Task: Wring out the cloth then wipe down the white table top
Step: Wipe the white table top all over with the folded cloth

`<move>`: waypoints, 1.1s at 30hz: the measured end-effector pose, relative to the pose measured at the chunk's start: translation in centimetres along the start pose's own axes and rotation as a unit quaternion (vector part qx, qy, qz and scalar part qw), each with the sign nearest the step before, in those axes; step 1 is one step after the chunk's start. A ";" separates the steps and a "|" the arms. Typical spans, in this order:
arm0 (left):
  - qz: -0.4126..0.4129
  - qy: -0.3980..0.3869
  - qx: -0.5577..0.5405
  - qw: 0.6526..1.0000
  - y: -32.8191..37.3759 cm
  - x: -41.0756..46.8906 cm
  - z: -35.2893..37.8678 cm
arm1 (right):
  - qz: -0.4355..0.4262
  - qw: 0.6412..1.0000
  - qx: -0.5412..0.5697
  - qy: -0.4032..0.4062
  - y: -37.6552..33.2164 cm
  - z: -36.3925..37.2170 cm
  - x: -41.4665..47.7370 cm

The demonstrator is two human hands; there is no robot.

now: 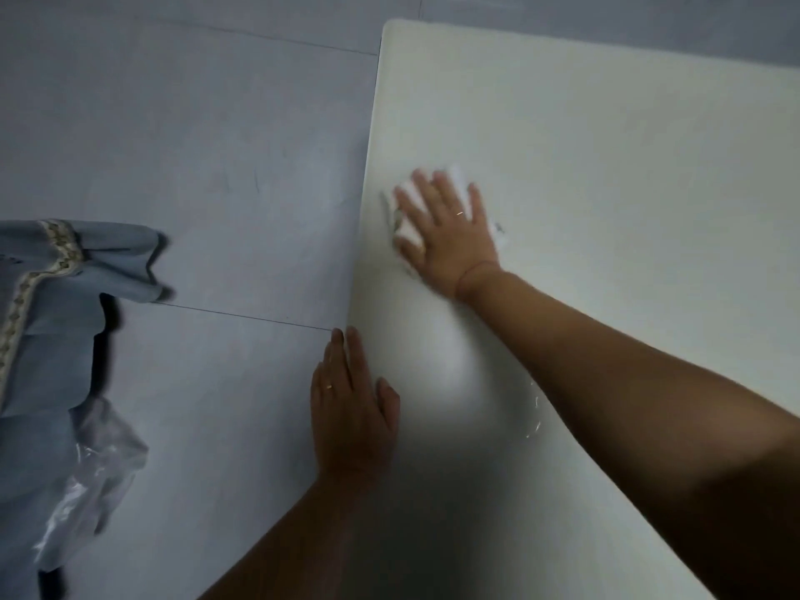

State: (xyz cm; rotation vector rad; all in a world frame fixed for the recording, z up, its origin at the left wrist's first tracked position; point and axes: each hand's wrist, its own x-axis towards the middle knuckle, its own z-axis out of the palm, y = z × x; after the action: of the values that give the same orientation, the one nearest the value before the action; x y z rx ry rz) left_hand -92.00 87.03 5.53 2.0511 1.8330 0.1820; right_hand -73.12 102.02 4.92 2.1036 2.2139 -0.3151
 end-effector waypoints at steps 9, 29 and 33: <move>-0.007 -0.017 -0.004 1.000 0.3 0.5 -0.5 | 0.005 1.000 0.028 -0.007 -5.7 -0.1 0.8; 0.080 0.018 0.062 0.995 5.7 15.7 1.1 | 0.244 0.967 0.060 0.033 2.2 -2.1 10.0; 0.086 0.016 0.051 0.995 5.8 15.7 0.8 | 0.113 0.992 0.046 0.010 -2.3 -1.8 10.0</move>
State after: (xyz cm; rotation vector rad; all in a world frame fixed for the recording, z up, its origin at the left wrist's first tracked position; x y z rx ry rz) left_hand -84.08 101.81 4.45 2.2899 1.7154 0.1718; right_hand -75.86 112.12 4.95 2.3870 1.9792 -0.3860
